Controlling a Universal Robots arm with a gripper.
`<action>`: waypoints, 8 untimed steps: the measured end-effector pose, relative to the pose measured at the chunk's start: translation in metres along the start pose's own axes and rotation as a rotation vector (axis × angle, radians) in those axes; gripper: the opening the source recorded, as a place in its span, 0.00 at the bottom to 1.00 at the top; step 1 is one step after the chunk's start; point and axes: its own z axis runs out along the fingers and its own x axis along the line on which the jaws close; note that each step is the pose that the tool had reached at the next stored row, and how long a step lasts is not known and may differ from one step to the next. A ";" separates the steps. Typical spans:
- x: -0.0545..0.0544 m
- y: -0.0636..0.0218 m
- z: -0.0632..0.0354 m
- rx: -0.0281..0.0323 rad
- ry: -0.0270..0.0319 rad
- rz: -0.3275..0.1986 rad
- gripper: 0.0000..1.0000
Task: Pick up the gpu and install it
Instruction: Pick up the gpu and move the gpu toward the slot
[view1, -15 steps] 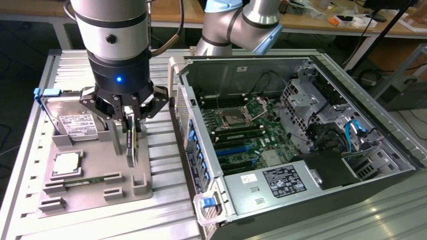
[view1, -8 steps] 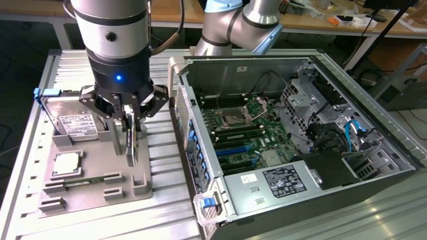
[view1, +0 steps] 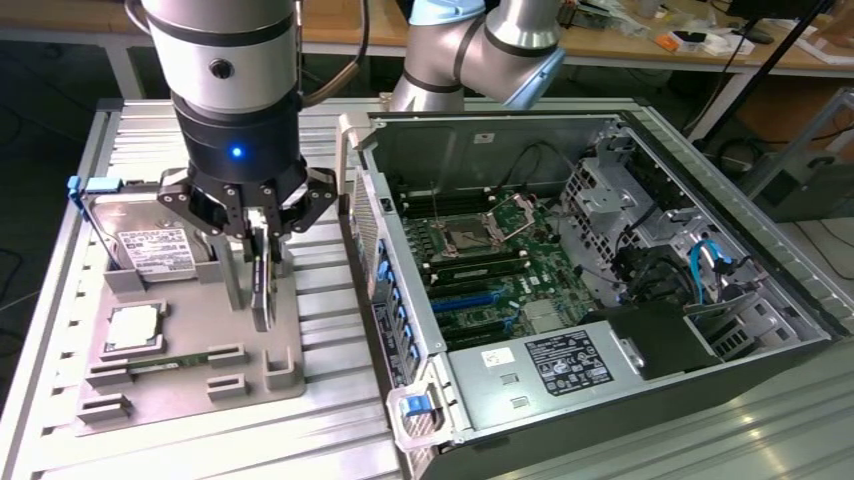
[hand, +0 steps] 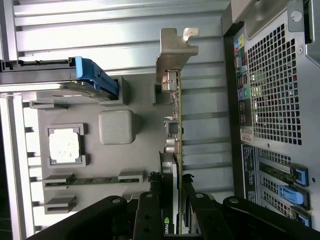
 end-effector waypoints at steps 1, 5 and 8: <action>0.000 0.0000 -0.0004 0.0000 0.0000 0.000 0.27; 0.000 0.0001 -0.0023 0.0001 0.0003 0.000 0.27; 0.000 0.0002 -0.0040 0.0000 0.0002 0.000 0.27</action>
